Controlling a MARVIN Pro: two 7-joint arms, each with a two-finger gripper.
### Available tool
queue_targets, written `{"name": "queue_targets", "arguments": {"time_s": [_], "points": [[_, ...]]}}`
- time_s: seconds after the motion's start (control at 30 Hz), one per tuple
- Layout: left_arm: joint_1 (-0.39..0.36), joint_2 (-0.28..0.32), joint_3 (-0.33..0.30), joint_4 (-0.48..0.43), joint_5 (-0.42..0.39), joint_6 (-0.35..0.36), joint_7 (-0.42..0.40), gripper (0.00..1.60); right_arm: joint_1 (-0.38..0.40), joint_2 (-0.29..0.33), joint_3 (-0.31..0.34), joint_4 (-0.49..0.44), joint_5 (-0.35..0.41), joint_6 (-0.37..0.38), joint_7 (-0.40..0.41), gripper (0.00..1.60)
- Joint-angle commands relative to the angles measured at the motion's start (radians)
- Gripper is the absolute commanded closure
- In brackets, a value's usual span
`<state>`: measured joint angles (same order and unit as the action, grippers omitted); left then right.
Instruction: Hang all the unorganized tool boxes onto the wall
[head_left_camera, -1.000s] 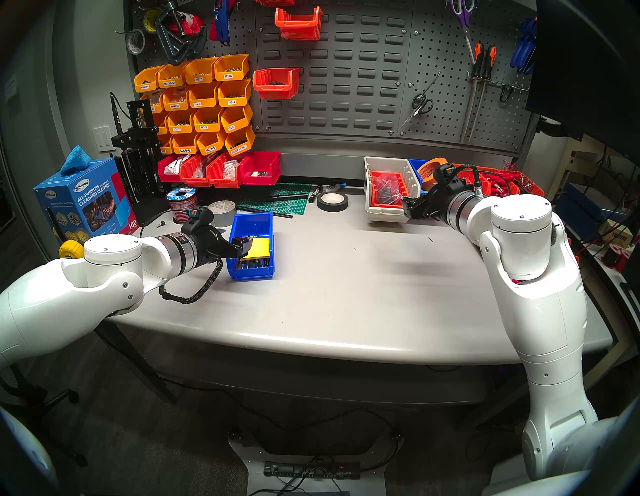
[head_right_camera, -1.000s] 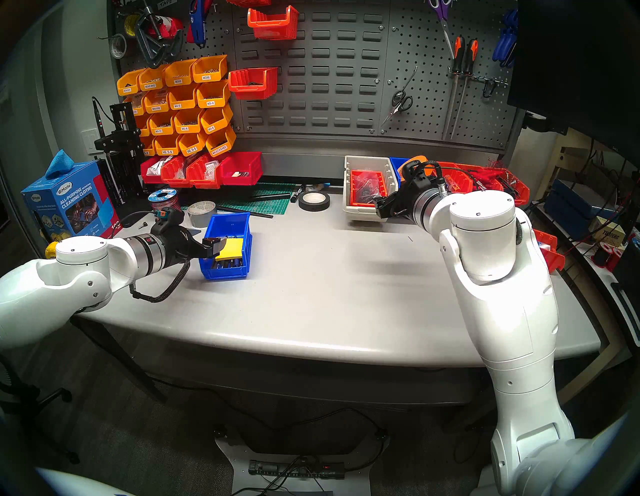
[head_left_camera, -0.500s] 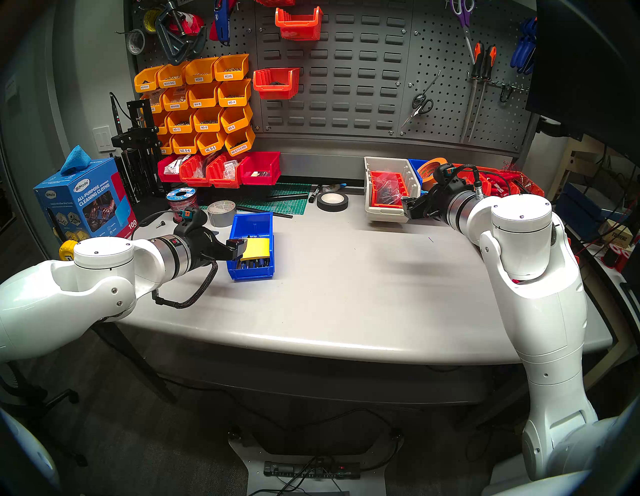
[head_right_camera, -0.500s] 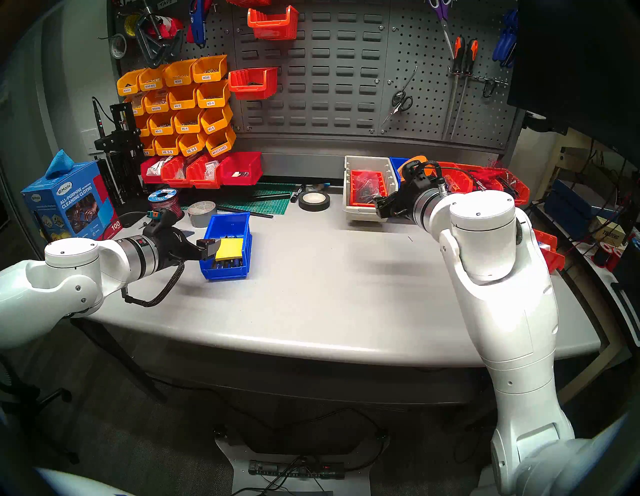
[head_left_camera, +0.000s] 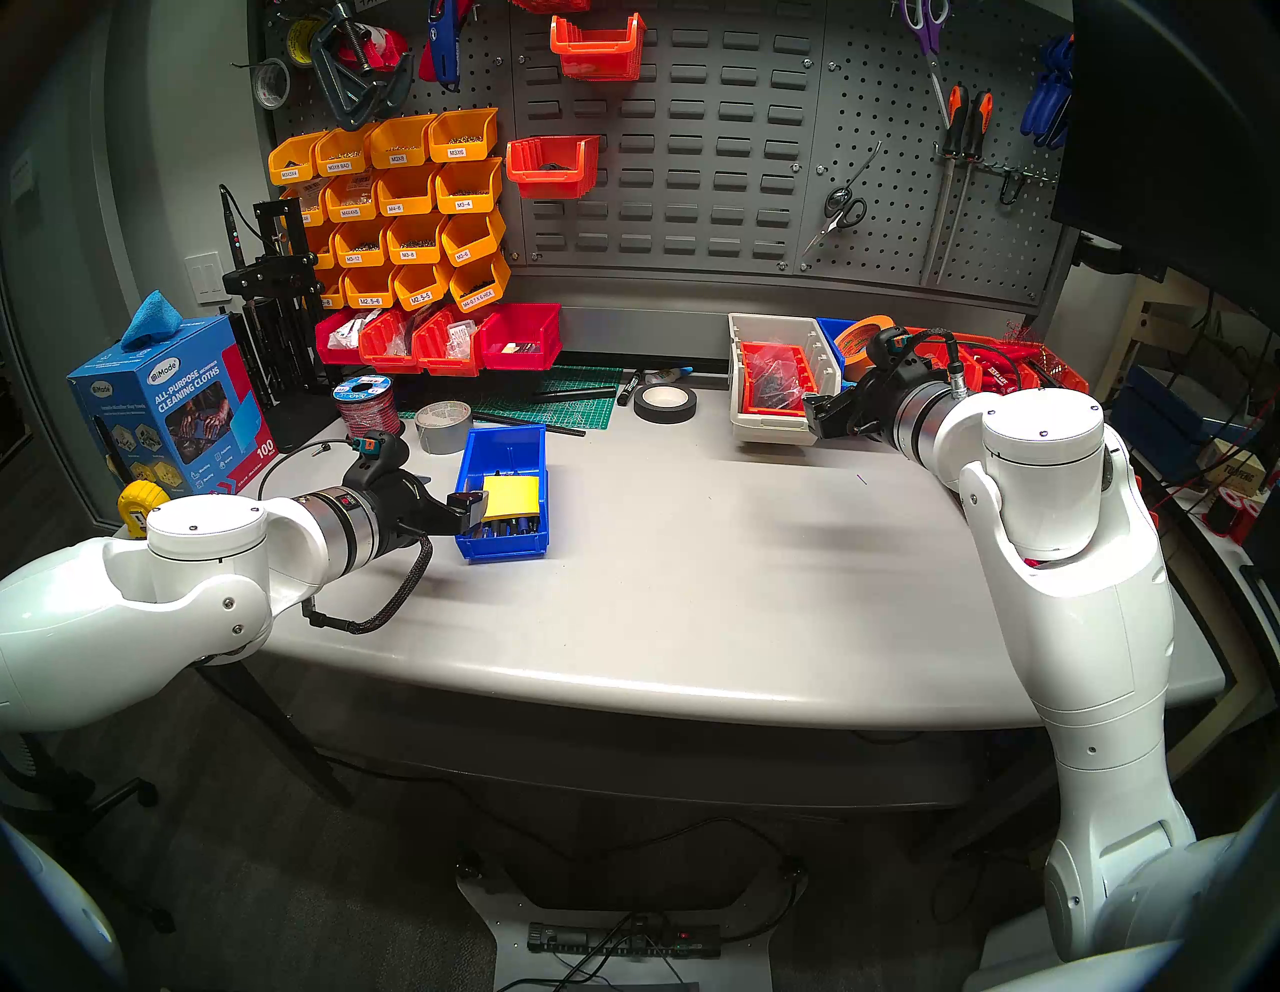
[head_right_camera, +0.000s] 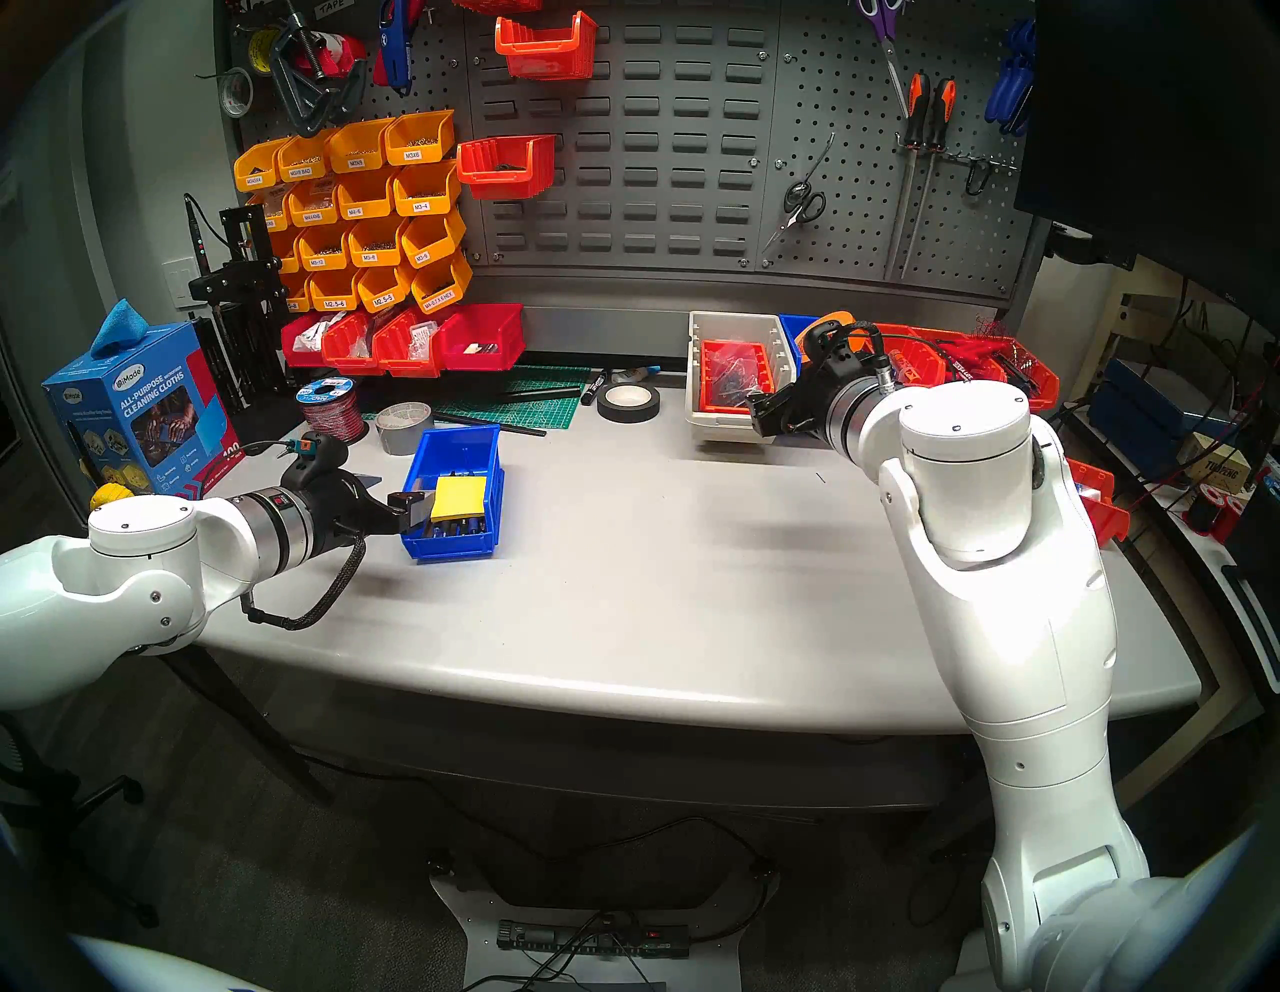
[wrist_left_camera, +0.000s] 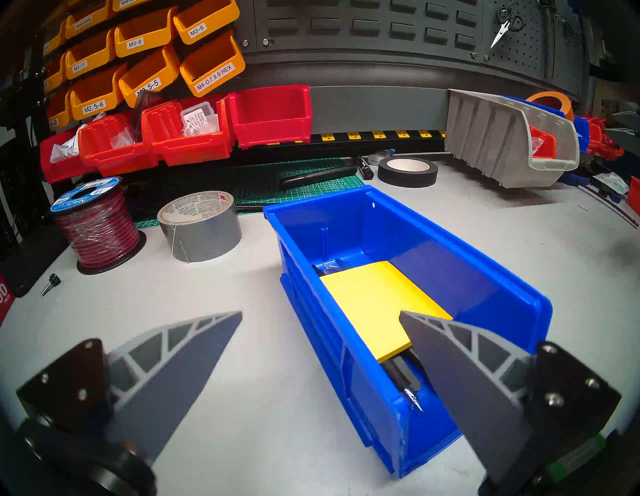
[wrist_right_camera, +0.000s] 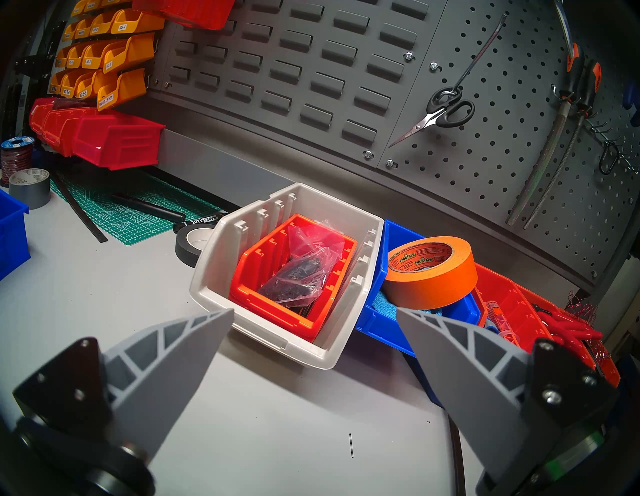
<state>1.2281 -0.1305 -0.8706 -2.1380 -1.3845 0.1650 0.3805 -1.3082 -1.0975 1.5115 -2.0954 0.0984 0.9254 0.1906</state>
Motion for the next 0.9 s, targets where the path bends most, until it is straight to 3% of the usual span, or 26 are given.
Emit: {"name": "queue_targets", "arguments": {"time_s": [0.0, 0.5, 0.53, 0.57, 0.87], "points": [[-0.007, -0.019, -0.004, 0.014, 0.016, -0.013, -0.009, 0.0, 0.013, -0.002, 0.002, -0.01, 0.002, -0.003, 0.001, 0.0], [-0.002, -0.029, 0.001, 0.036, 0.033, -0.049, -0.019, 0.0, 0.013, -0.002, 0.002, -0.01, 0.002, -0.003, 0.001, 0.0], [0.001, -0.028, 0.002, 0.04, 0.041, -0.064, -0.03, 1.0, 0.013, -0.002, 0.002, -0.01, 0.002, -0.003, 0.001, 0.0], [0.001, -0.031, 0.001, 0.043, 0.039, -0.073, -0.033, 1.6, 0.013, -0.002, 0.002, -0.01, 0.002, -0.003, 0.001, 0.0], [-0.003, -0.035, 0.002, 0.059, 0.044, -0.085, -0.048, 1.6, 0.013, -0.002, 0.002, -0.01, 0.002, -0.003, 0.001, 0.0]]}}
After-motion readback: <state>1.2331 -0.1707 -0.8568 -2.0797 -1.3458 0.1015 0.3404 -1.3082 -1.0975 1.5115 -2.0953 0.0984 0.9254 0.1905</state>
